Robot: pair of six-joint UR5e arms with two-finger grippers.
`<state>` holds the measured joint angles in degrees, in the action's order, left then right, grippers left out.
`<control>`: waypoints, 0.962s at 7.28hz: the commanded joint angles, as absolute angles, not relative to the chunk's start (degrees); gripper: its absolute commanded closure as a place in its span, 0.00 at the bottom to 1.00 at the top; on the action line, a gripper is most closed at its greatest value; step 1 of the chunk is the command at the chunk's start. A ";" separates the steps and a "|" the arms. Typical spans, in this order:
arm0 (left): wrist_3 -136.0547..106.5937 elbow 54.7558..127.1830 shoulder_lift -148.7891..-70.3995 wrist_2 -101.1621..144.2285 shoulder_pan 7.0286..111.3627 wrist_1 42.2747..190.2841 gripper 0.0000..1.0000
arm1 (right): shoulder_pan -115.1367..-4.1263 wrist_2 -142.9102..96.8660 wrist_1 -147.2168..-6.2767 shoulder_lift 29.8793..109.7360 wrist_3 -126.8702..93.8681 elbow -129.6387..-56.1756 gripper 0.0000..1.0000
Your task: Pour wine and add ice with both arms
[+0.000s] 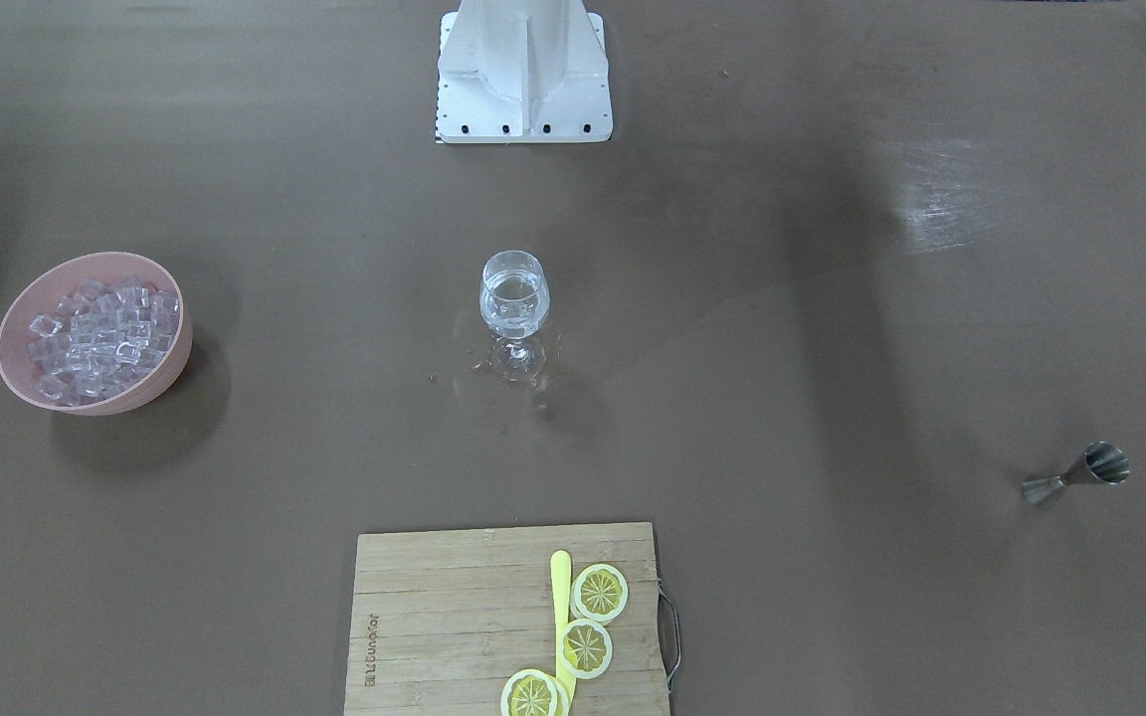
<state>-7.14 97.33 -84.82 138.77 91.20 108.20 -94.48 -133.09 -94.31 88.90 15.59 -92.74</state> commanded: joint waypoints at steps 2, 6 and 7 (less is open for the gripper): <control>-7.12 98.17 -83.33 138.78 91.58 108.37 0.01 | -94.48 -133.07 -94.31 89.30 15.47 -92.38 0.00; -7.12 99.05 -81.56 137.55 91.58 108.46 0.01 | -94.39 -133.33 -94.31 90.87 15.56 -93.68 0.00; -7.21 99.05 -81.48 137.55 91.58 108.37 0.01 | -94.39 -133.42 -94.31 91.40 15.56 -94.30 0.00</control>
